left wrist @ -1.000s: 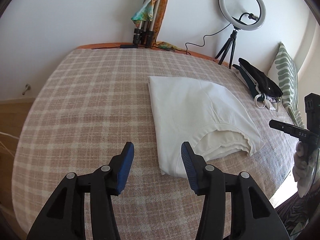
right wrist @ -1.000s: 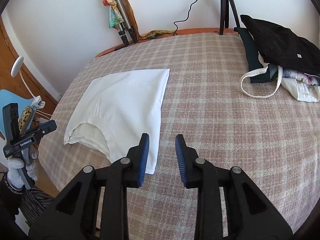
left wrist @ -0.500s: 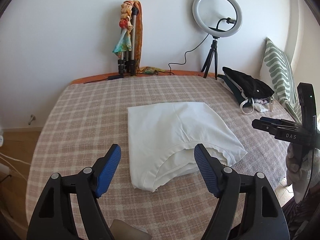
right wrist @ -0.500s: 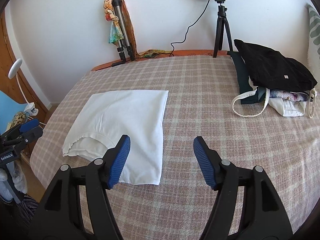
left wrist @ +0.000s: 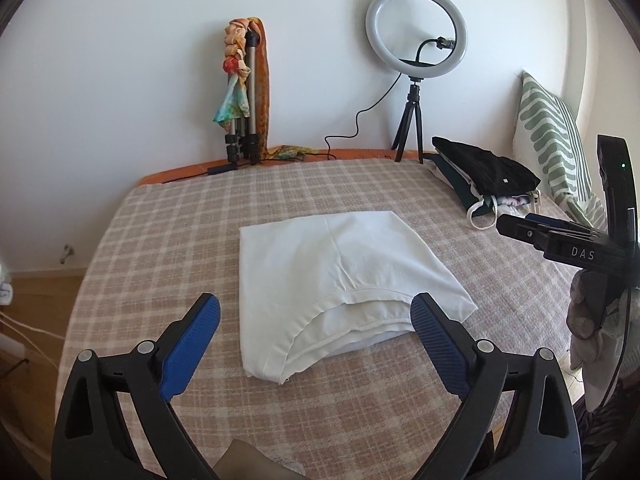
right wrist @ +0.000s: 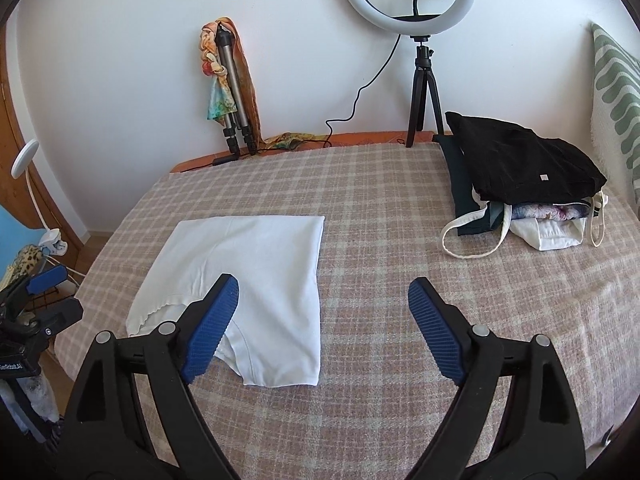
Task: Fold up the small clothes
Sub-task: 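Open both grippers and pat the folded shirt square, then grasp the folded white shirt edge with both grippers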
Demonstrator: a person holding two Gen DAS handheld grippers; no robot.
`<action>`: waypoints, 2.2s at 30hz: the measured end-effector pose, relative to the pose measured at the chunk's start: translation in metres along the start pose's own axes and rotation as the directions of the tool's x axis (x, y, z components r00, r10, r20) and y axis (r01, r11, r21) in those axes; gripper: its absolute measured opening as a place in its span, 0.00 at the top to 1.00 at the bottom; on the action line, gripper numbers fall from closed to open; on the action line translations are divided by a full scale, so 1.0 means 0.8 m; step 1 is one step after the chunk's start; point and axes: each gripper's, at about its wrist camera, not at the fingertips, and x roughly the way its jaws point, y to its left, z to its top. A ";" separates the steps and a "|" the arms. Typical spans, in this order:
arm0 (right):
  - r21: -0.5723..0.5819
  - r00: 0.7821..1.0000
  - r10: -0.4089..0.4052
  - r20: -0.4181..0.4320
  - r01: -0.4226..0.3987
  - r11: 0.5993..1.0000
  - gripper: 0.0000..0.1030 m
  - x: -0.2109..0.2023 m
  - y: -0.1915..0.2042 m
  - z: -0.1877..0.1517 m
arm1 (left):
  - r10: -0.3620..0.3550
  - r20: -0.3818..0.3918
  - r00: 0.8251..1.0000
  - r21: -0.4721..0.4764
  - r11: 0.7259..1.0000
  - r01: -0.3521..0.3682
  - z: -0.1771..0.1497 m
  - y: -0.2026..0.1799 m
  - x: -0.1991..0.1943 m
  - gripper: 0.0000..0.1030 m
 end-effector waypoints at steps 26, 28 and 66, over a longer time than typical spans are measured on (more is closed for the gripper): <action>-0.080 0.994 -0.044 0.104 0.053 0.995 0.00 -0.025 0.031 0.012 | 0.012 -0.075 0.997 -0.037 0.999 -0.015 -0.006 0.016 0.019 0.01; -0.084 0.995 -0.044 0.093 0.051 0.995 0.00 -0.020 0.030 0.011 | 0.014 -0.081 0.997 -0.041 0.999 -0.017 -0.007 0.019 0.022 0.01; 0.466 0.805 0.526 -0.275 -0.367 0.805 0.38 0.197 -0.056 -0.016 | -0.474 -0.235 0.848 -0.597 0.759 0.259 -0.004 0.144 0.201 0.44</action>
